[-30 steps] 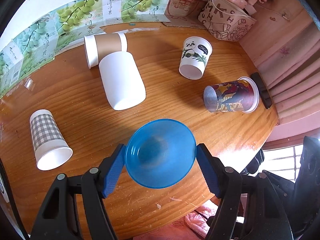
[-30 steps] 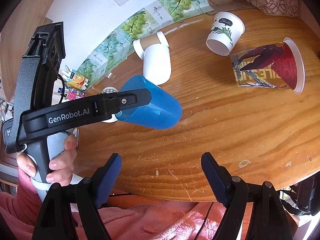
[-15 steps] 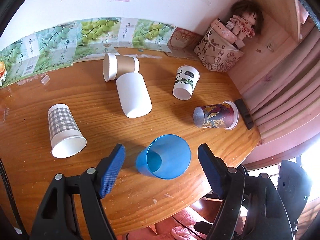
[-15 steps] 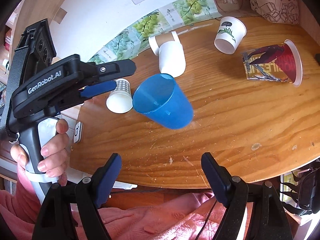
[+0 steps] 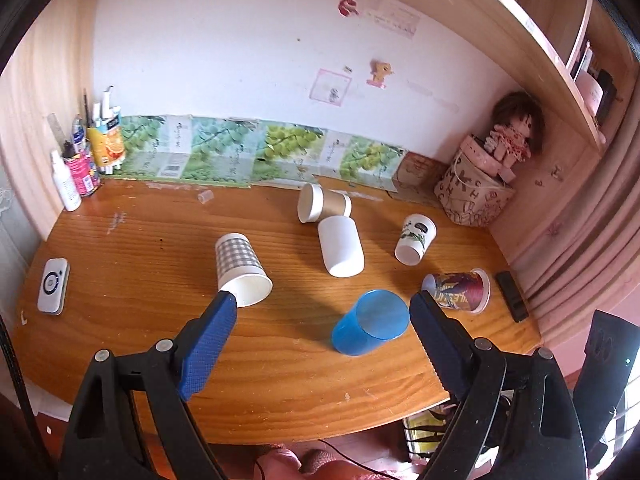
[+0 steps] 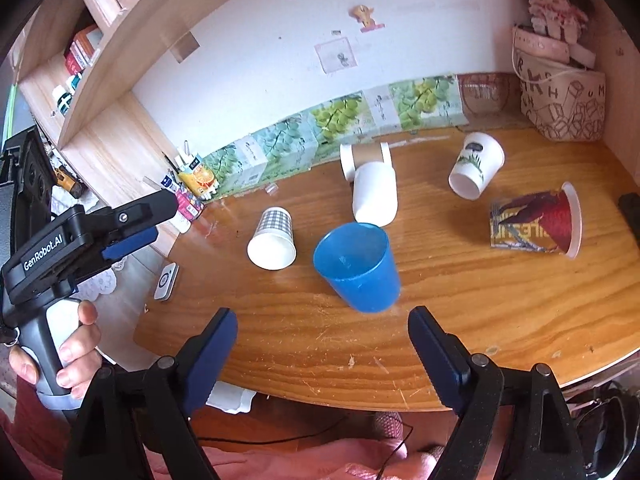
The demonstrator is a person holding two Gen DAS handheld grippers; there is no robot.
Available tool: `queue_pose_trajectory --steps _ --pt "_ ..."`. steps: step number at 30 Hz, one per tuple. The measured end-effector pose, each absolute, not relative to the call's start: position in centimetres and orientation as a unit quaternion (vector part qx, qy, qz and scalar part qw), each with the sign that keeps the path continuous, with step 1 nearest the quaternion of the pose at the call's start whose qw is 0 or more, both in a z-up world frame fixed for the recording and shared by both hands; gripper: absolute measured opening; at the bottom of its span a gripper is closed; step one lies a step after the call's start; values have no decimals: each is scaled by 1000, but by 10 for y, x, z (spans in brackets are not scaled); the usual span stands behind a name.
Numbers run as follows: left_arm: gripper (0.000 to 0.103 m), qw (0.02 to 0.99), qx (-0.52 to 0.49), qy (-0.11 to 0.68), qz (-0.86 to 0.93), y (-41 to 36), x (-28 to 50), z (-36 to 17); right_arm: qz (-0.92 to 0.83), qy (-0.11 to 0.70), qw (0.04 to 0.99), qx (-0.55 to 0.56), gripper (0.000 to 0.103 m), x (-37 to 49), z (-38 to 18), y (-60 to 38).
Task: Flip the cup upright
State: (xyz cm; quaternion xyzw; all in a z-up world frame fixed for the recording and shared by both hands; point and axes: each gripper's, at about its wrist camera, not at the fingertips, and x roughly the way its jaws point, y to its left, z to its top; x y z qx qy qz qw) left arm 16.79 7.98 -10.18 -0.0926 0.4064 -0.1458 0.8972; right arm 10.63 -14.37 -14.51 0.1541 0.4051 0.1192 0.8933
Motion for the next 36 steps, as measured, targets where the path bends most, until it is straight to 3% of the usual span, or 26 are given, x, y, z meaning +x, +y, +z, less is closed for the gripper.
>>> queue_pose_trajectory --steps 12,28,32,36 --pt "90 926 -111 351 -89 75 114 -63 101 309 939 111 88 56 -82 -162" --pt "90 952 -85 290 -51 18 5 -51 68 215 969 98 88 -38 -43 -198" --pt "99 960 -81 262 -63 2 -11 -38 50 193 976 90 88 -53 -34 -209" --pt "99 970 -66 224 -66 -7 -23 -20 45 184 977 96 88 -61 -31 -218"
